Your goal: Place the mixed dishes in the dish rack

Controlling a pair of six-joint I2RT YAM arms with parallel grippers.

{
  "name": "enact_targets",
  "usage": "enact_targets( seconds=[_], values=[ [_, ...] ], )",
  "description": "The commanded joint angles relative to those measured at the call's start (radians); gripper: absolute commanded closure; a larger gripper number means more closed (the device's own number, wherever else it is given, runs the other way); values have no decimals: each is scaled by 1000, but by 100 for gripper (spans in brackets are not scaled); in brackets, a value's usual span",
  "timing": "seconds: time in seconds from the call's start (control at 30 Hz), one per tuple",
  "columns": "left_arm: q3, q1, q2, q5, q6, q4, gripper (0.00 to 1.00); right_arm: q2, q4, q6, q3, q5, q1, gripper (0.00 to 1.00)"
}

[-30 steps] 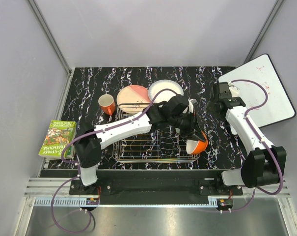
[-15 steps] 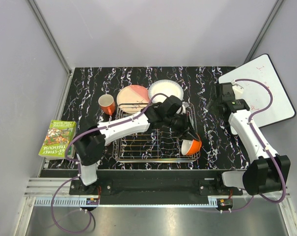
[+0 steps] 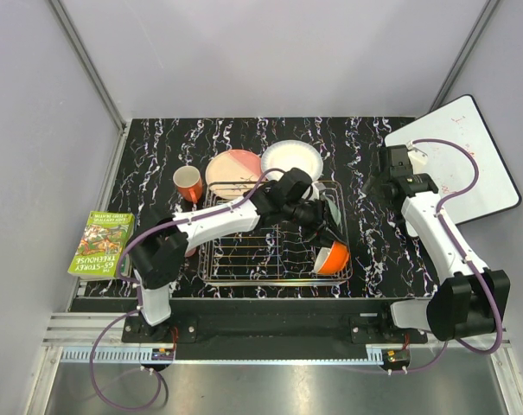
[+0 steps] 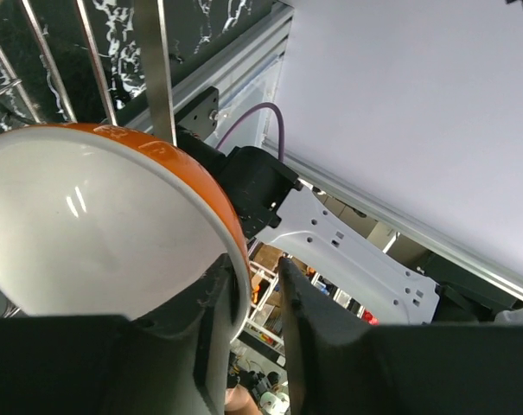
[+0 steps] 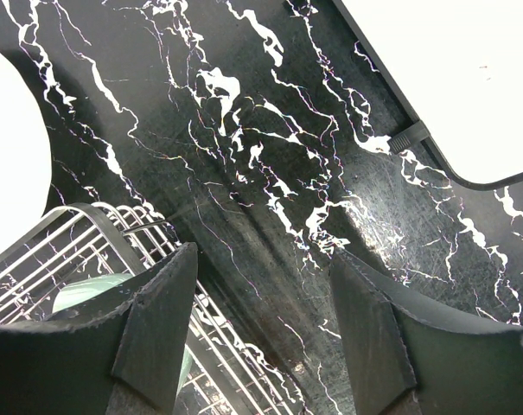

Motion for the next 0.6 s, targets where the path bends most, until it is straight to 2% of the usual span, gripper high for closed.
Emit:
enact_targets(
  seconds=[0.0,0.4,0.57],
  values=[
    [11,2,4,86,-28,104,67,-9,11,-9,31,16,-6,30],
    [53,22,90,92,-13,167,66,-34,5,-11,18,25,-6,29],
    [30,47,78,78,19,127,65,-37,5,-11,21,25,-6,28]
  ],
)
